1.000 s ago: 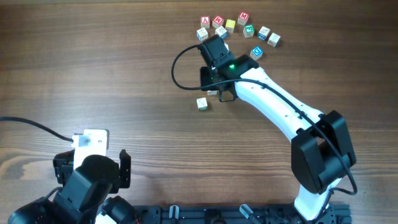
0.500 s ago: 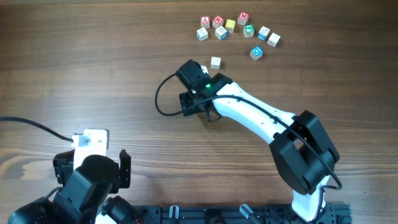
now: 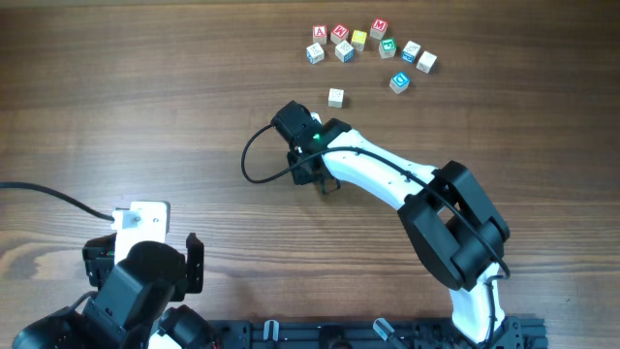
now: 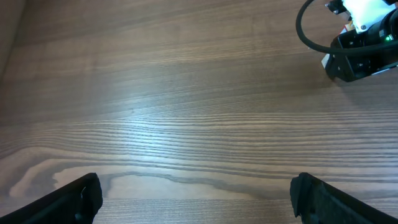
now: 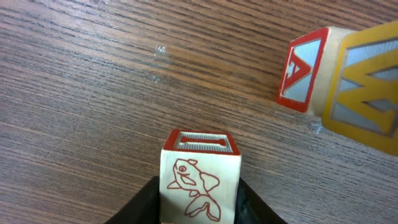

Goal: Form a tower

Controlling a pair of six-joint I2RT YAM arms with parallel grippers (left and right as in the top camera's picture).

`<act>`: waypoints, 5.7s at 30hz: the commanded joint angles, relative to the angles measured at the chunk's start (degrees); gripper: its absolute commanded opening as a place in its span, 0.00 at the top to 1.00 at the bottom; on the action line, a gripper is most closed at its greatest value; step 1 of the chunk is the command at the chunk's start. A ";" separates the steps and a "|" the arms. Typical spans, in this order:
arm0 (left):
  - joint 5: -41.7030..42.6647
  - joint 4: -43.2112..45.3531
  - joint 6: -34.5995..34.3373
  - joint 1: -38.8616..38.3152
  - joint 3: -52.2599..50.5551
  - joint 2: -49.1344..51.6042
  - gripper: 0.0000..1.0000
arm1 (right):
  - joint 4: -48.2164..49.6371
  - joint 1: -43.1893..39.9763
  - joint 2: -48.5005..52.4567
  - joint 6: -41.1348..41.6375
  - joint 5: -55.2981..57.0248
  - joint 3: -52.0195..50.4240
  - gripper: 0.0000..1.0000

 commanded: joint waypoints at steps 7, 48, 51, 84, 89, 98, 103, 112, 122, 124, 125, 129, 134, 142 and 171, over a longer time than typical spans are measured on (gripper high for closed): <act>0.07 0.13 -0.74 -0.04 -0.15 -0.22 0.00 | -6.62 -0.09 -0.55 1.31 -0.48 8.83 0.75; 0.07 0.13 -0.74 -0.04 -0.15 -0.22 0.00 | -10.91 -10.01 -3.52 -9.38 -4.81 10.01 0.65; 0.07 0.13 -0.74 -0.04 -0.15 -0.22 0.00 | -10.88 -10.01 -3.54 -7.39 -4.90 10.01 0.62; 0.07 0.13 -0.74 -0.04 -0.13 -0.22 0.00 | -10.47 -10.01 -3.54 -7.89 -4.81 10.21 0.80; 0.07 0.13 -0.74 -0.04 -0.15 -0.22 0.00 | -9.88 -10.01 -3.58 -9.09 -4.81 10.32 0.80; 0.07 0.13 -0.74 -0.04 -0.13 -0.22 0.00 | -10.82 -10.01 -3.98 -12.11 -4.79 12.37 0.80; 0.07 0.13 -0.76 -0.04 -0.13 -0.22 0.00 | -10.45 -10.01 -3.98 -12.15 -4.79 12.37 0.12; 0.07 0.13 -0.74 -0.04 -0.15 -0.22 0.00 | -10.43 -10.01 0.24 -1.73 -4.81 12.35 0.01; 0.07 0.13 -0.74 -0.04 -0.15 -0.22 0.00 | -8.50 -9.79 4.26 -0.24 -4.79 12.35 0.00; 0.07 0.13 -0.74 -0.04 -0.13 -0.22 0.00 | -8.50 -9.79 4.31 -0.24 -4.79 12.35 0.02; 0.07 0.13 -0.74 -0.04 -0.15 -0.22 0.00 | -8.52 -9.79 4.33 -0.24 -4.79 12.35 0.03; 0.07 0.13 -0.74 -0.04 -0.15 -0.22 0.00 | -8.57 -9.79 4.33 -0.42 -5.03 12.35 0.13; 0.07 0.13 -0.74 -0.04 -0.13 -0.22 0.00 | -8.55 -9.79 4.33 -1.40 -5.97 12.35 0.21; 0.07 0.13 -0.74 -0.04 -0.13 -0.22 0.00 | -8.85 -9.86 4.33 -1.40 -6.12 12.57 0.51; 0.07 0.13 -0.74 -0.04 -0.15 -0.22 0.00 | -14.38 -9.73 5.51 6.29 -3.93 17.59 0.80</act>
